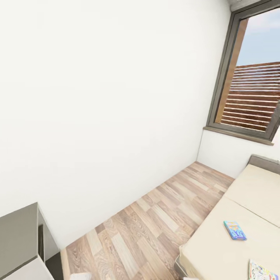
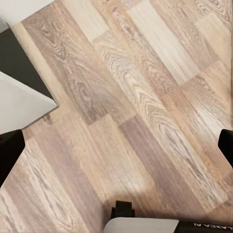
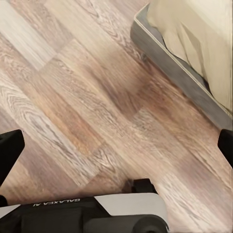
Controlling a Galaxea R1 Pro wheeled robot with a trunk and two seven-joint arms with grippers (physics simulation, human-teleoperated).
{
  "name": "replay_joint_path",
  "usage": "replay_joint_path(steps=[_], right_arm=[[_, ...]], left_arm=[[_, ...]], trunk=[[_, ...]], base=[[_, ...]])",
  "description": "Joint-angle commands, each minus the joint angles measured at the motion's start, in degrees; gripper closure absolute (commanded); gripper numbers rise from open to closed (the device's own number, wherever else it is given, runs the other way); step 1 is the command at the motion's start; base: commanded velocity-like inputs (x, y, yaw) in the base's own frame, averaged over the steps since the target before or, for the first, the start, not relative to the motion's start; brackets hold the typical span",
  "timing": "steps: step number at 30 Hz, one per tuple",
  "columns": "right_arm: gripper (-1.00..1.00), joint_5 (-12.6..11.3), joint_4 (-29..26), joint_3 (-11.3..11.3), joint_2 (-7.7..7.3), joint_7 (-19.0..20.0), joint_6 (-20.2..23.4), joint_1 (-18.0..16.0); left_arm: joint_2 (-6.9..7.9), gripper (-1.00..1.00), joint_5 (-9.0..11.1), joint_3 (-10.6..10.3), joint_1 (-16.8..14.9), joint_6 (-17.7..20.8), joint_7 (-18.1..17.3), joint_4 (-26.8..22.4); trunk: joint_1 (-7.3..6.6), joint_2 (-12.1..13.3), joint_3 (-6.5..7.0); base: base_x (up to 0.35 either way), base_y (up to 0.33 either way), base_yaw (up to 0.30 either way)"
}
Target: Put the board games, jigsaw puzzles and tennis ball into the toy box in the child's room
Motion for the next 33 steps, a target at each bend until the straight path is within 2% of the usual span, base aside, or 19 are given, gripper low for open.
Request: replay_joint_path(steps=[1, 33], right_arm=[[-1.00, -0.33, -0.05, -0.09, 0.01, -0.13, 0.17, -0.01], [-1.00, -0.48, -0.01, -0.21, -0.27, -0.12, 0.42, -0.01]], left_arm=[[0.01, -1.00, 0.34, 0.00, -0.01, -0.19, 0.03, 0.04], [0.13, -1.00, 0.17, -0.08, -0.01, -0.10, 0.07, 0.03]], trunk=[[0.02, -0.06, -0.07], [0.02, -0.06, -1.09]], base=[[0.000, 0.000, -0.277], [0.000, 0.000, -0.277]])
